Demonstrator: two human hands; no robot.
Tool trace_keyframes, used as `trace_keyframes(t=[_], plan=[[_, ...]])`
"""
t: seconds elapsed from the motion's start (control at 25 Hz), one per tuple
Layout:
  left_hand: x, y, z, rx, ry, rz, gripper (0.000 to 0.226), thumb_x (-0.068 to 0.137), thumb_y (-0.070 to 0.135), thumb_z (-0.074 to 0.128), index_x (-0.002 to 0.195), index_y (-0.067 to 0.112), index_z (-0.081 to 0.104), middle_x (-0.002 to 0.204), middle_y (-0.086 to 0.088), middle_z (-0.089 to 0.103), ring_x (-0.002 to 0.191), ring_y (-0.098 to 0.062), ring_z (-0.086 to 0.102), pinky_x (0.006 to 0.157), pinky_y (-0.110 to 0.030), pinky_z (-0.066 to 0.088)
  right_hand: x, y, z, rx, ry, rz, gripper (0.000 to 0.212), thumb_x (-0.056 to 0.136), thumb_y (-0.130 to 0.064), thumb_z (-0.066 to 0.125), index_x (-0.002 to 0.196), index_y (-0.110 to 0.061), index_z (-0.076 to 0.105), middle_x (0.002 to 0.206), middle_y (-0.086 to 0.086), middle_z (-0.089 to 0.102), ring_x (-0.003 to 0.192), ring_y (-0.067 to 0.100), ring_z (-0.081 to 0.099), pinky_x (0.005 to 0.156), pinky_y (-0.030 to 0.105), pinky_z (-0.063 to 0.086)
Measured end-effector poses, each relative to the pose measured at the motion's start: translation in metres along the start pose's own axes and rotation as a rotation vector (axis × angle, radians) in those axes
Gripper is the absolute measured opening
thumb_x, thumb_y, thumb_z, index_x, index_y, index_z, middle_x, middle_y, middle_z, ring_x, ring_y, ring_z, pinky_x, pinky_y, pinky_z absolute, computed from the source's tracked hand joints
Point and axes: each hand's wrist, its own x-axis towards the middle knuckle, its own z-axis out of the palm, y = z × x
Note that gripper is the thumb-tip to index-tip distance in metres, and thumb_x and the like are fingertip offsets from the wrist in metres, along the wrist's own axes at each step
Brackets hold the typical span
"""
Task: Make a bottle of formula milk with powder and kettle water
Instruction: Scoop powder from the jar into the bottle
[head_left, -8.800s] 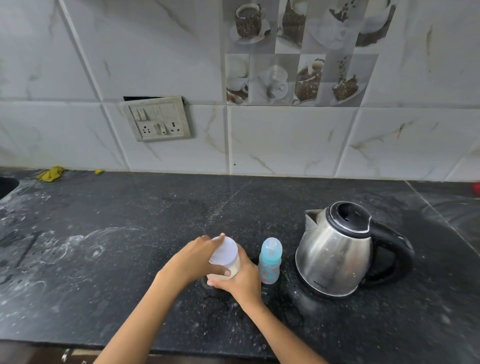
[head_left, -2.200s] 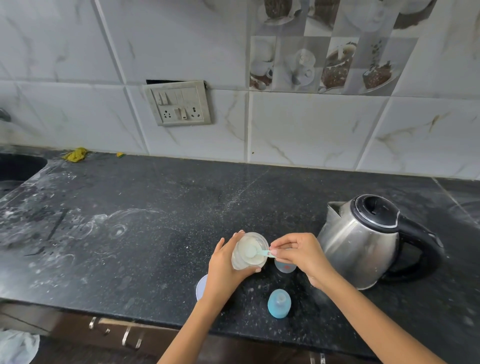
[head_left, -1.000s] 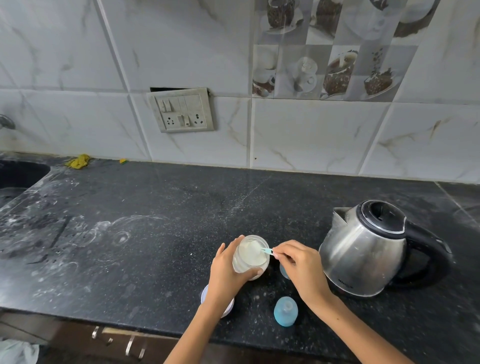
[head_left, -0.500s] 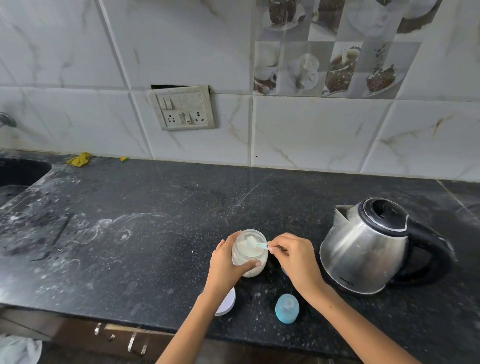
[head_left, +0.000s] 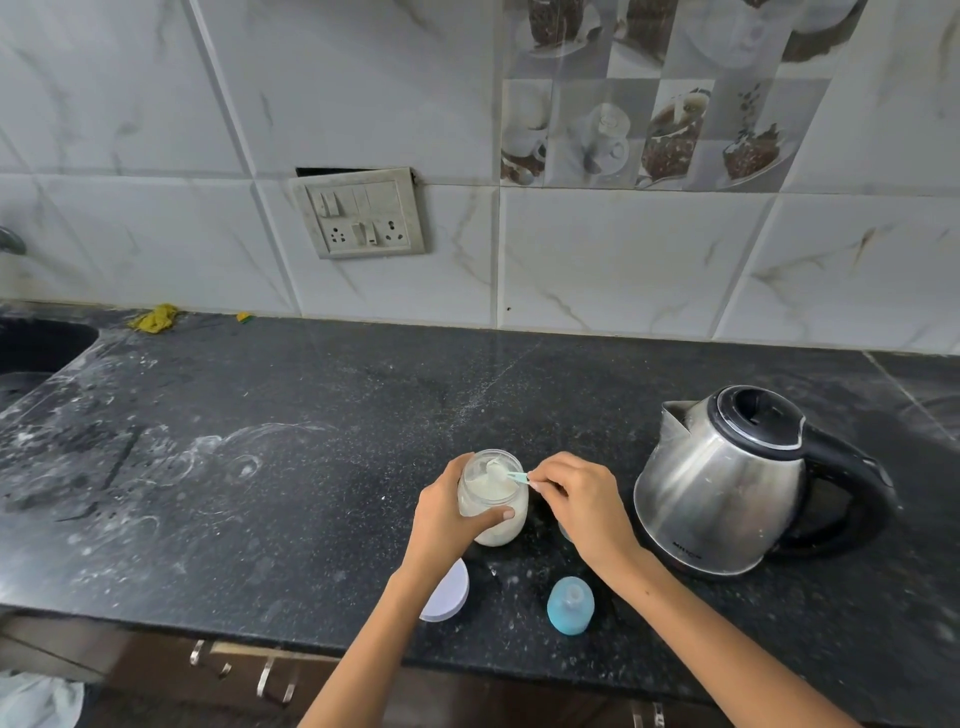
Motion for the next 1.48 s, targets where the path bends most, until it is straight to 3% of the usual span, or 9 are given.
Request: trace_keyframes(t=[0.24, 0.48, 0.68, 0.8, 0.88, 0.96, 1.12, 1.36, 1.48], plan=[[-0.011, 0.006, 0.003, 0.021, 0.070, -0.025, 0.101, 0.062, 0.034, 0.086, 0.144, 0.021, 0.029, 0.145, 0.007, 0.041, 0.132, -0.012, 0.038, 0.106, -0.038, 0.037, 0.004, -0.009, -0.014, 0.476, -0.021, 0.489, 0.007, 0.080, 0.000, 0.074, 0.082, -0.005, 0.077, 0.071, 0.005, 0.076, 0.066, 0.009, 0.073, 0.067, 0.020, 0.059], [-0.042, 0.037, 0.027, -0.084, 0.212, 0.197, 0.072, 0.082, 0.016, 0.071, 0.141, 0.023, 0.031, 0.150, 0.011, 0.032, 0.136, -0.001, 0.029, 0.111, -0.022, 0.026, -0.014, -0.012, -0.047, 0.770, 0.119, 0.676, 0.008, 0.081, 0.000, 0.073, 0.088, -0.003, 0.075, 0.080, 0.011, 0.077, 0.074, 0.018, 0.075, 0.066, 0.019, 0.059], [-0.050, 0.054, 0.081, -0.159, -0.038, 0.185, 0.079, 0.086, 0.012, 0.066, 0.146, 0.023, 0.016, 0.153, 0.012, 0.018, 0.139, 0.005, 0.014, 0.109, -0.006, 0.013, -0.047, 0.002, -0.079, 0.819, 0.349, 0.746, 0.009, 0.080, 0.003, 0.073, 0.087, -0.002, 0.074, 0.075, 0.011, 0.077, 0.073, 0.020, 0.075, 0.063, 0.017, 0.058], [-0.036, 0.056, 0.104, -0.181, -0.116, 0.075, 0.090, 0.084, 0.014, 0.069, 0.148, 0.014, 0.006, 0.153, 0.010, 0.008, 0.140, -0.001, 0.009, 0.112, -0.013, 0.012, -0.057, 0.007, -0.086, 0.788, 0.387, 0.742, 0.009, 0.081, 0.005, 0.072, 0.089, 0.003, 0.074, 0.077, 0.015, 0.076, 0.072, 0.021, 0.075, 0.061, 0.016, 0.056], [-0.022, 0.055, 0.110, -0.186, -0.139, -0.024, 0.094, 0.080, 0.011, 0.072, 0.149, 0.010, 0.008, 0.152, 0.003, 0.023, 0.139, -0.011, 0.023, 0.107, -0.015, 0.020, -0.061, 0.010, -0.088, 0.779, 0.400, 0.739, 0.009, 0.080, 0.005, 0.072, 0.088, 0.002, 0.074, 0.077, 0.015, 0.076, 0.073, 0.022, 0.075, 0.062, 0.017, 0.057], [-0.013, 0.055, 0.112, -0.153, -0.121, -0.073, 0.086, 0.077, 0.010, 0.075, 0.146, 0.008, 0.023, 0.139, -0.001, 0.046, 0.122, -0.010, 0.043, 0.094, -0.010, 0.030, -0.063, 0.011, -0.088, 0.759, 0.398, 0.731, 0.009, 0.080, 0.005, 0.072, 0.088, 0.001, 0.074, 0.076, 0.014, 0.076, 0.073, 0.022, 0.075, 0.062, 0.018, 0.057], [-0.009, 0.053, 0.106, -0.131, -0.058, 0.033, 0.054, 0.073, 0.010, 0.078, 0.115, 0.022, 0.047, 0.106, 0.013, 0.059, 0.099, -0.008, 0.058, 0.073, -0.003, 0.041, -0.065, 0.012, -0.083, 0.677, 0.382, 0.674, 0.011, 0.080, 0.003, 0.073, 0.089, -0.002, 0.075, 0.075, 0.009, 0.077, 0.073, 0.019, 0.075, 0.065, 0.022, 0.059], [-0.006, 0.052, 0.097, -0.036, -0.112, 0.151, 0.057, 0.068, 0.015, 0.081, 0.116, 0.023, 0.050, 0.110, 0.007, 0.062, 0.101, -0.011, 0.057, 0.084, -0.028, 0.049, -0.070, 0.017, -0.083, 0.546, 0.363, 0.612, 0.011, 0.079, 0.002, 0.075, 0.089, -0.001, 0.076, 0.076, 0.007, 0.077, 0.071, 0.016, 0.075, 0.068, 0.028, 0.061], [-0.009, 0.051, 0.095, -0.023, -0.102, 0.178, 0.060, 0.069, 0.015, 0.081, 0.121, 0.021, 0.051, 0.115, 0.007, 0.062, 0.105, -0.012, 0.056, 0.089, -0.031, 0.048, -0.069, 0.017, -0.083, 0.429, 0.328, 0.587, 0.011, 0.078, 0.000, 0.076, 0.088, -0.004, 0.076, 0.074, 0.004, 0.077, 0.068, 0.010, 0.074, 0.069, 0.027, 0.061]])
